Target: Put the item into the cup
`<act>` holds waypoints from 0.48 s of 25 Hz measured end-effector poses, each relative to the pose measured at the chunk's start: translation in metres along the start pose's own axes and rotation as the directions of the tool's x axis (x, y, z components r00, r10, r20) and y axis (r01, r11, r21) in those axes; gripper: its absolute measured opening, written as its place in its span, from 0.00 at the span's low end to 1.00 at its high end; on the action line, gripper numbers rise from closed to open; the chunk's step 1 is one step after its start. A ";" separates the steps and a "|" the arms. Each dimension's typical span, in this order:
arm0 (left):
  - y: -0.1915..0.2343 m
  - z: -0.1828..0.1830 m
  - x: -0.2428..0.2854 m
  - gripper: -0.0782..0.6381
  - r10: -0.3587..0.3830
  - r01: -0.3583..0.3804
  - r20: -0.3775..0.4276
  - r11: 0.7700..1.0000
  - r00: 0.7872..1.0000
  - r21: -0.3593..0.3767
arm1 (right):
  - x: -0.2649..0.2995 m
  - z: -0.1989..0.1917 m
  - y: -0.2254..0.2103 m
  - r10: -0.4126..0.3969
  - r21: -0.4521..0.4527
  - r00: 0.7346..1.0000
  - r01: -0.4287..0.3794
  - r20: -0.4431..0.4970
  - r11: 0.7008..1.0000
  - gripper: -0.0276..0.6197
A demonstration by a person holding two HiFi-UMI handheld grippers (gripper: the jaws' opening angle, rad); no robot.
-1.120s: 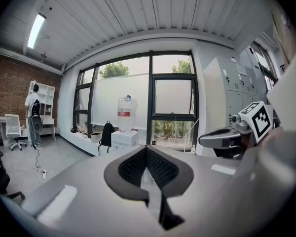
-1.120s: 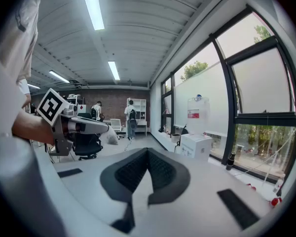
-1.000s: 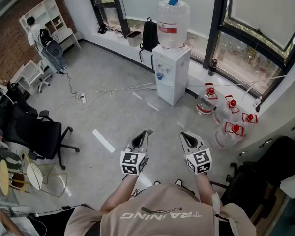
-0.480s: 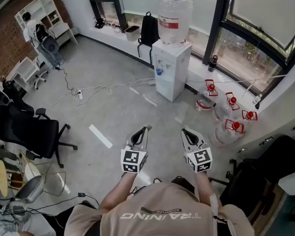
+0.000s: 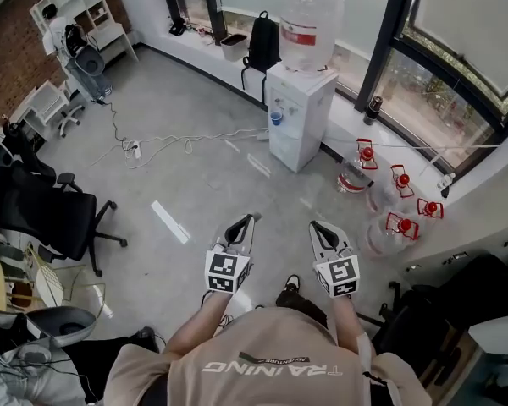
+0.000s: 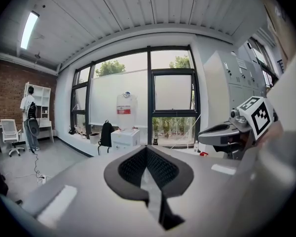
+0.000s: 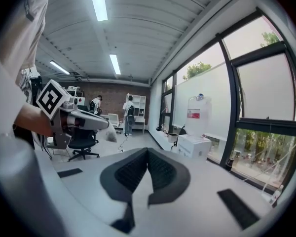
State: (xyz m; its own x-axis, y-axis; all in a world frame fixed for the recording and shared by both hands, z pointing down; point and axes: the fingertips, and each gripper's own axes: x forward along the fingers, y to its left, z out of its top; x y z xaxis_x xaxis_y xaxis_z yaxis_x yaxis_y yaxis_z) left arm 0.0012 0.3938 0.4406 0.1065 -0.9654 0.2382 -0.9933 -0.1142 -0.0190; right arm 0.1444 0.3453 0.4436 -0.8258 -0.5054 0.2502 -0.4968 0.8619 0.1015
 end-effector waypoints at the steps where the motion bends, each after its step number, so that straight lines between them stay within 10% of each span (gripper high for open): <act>1: 0.001 0.002 0.008 0.12 0.003 -0.004 -0.003 1.000 1.000 -0.006 | 0.005 0.001 -0.008 0.007 -0.001 1.000 -0.007 0.003 1.000 0.06; 12: 0.019 0.034 0.095 0.12 0.094 -0.094 0.006 0.994 0.996 -0.049 | 0.060 0.005 -0.092 0.109 -0.010 0.994 -0.109 0.015 0.994 0.06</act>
State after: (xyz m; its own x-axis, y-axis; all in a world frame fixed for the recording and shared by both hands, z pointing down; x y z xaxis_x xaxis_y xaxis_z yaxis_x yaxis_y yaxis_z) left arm -0.0063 0.2918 0.4296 0.0125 -0.9732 0.2296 -0.9999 -0.0113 0.0065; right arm 0.1390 0.2357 0.4446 -0.8787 -0.4092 0.2456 -0.4014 0.9121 0.0836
